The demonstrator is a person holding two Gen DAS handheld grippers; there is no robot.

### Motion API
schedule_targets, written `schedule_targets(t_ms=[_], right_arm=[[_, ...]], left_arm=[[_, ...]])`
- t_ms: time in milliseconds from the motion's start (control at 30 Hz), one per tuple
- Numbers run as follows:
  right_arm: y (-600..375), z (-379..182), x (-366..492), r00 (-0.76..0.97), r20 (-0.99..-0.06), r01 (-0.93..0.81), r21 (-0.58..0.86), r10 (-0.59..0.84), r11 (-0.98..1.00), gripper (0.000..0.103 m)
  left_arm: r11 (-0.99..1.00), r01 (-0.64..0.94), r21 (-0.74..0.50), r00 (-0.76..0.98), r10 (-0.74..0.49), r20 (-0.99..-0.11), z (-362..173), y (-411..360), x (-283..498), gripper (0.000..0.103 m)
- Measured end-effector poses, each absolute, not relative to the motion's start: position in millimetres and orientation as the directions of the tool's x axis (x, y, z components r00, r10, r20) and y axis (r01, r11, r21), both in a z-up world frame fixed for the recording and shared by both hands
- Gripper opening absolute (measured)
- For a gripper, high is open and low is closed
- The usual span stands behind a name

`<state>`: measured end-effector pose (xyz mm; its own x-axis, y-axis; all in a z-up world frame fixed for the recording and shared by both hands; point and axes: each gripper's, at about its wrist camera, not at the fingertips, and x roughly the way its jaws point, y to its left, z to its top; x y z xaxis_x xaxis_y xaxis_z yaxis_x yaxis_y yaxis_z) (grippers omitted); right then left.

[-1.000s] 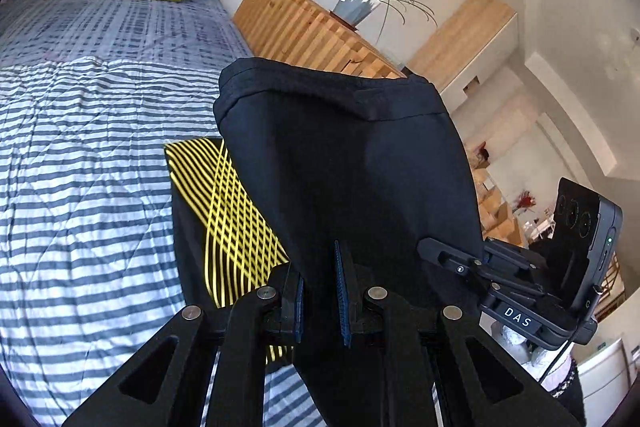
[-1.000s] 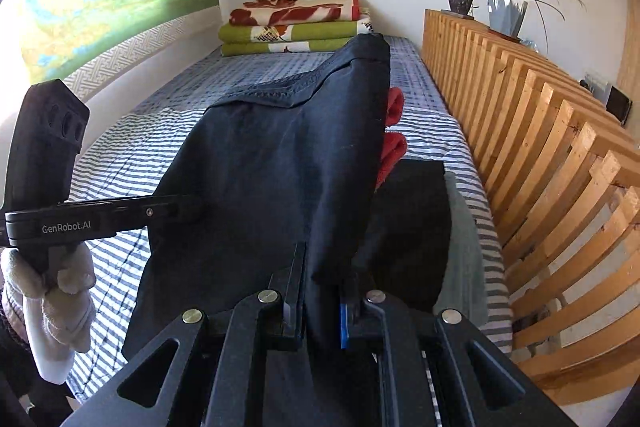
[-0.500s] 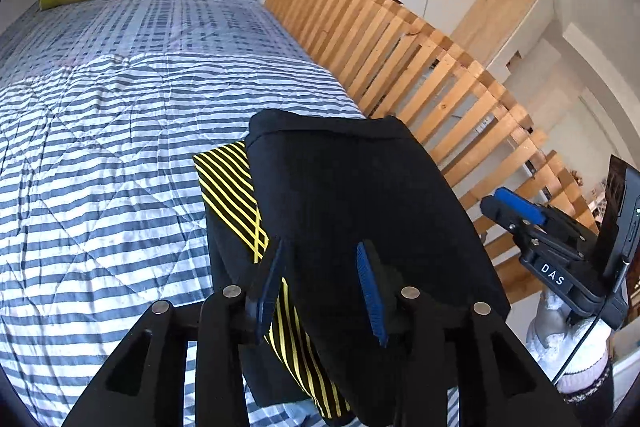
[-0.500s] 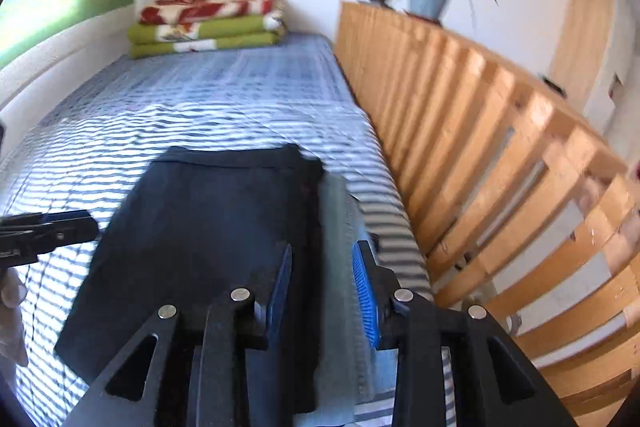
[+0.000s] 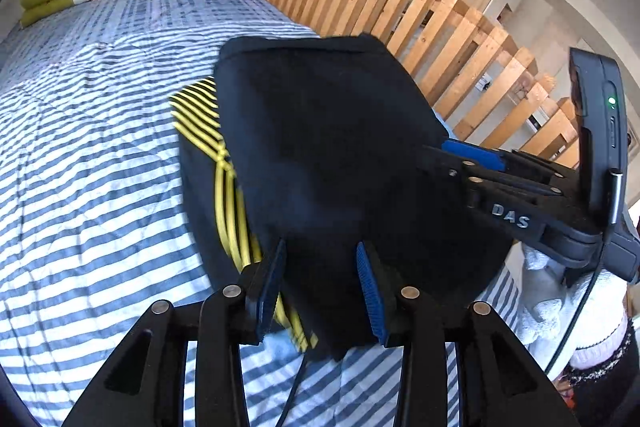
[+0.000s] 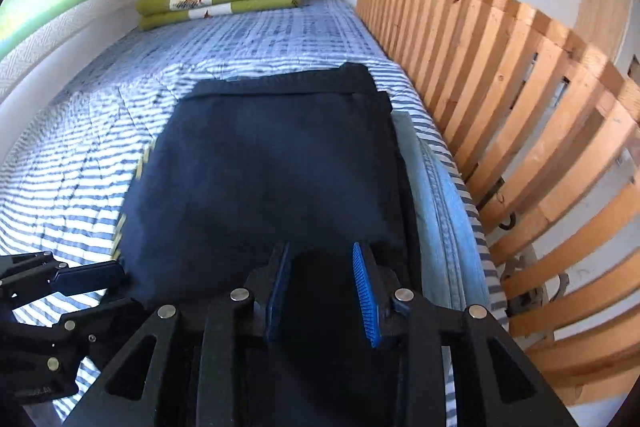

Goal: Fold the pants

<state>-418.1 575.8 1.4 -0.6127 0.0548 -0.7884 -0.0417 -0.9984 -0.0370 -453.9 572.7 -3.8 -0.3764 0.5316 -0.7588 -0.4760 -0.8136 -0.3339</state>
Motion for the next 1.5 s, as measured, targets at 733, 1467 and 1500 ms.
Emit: schedule_targets(t_ms=[733,1467,1500], right_arm=[[415.7,67.4,-186.0,-0.681,-0.721,0.172,0.017,-0.131,-0.985,0.045],[374.0,88.7,-45.5,-0.77,-0.636,0.029,0.039,-0.047,-0.999,0.052],[372.8,88.9,-42.5,-0.772,-0.633,0.028,0.042,-0.049,-0.999,0.053]], left_arm=[[-0.912,-0.38,-0.153,-0.583,0.365,-0.726,65.7,381.5,-205.5,0.056],[-0.93,-0.35,-0.111,-0.668,0.331,-0.666,85.2,331.3,-37.7,0.072],[-0.931,-0.348,-0.109,-0.669,0.328,-0.667,84.5,329.0,-33.3,0.073]])
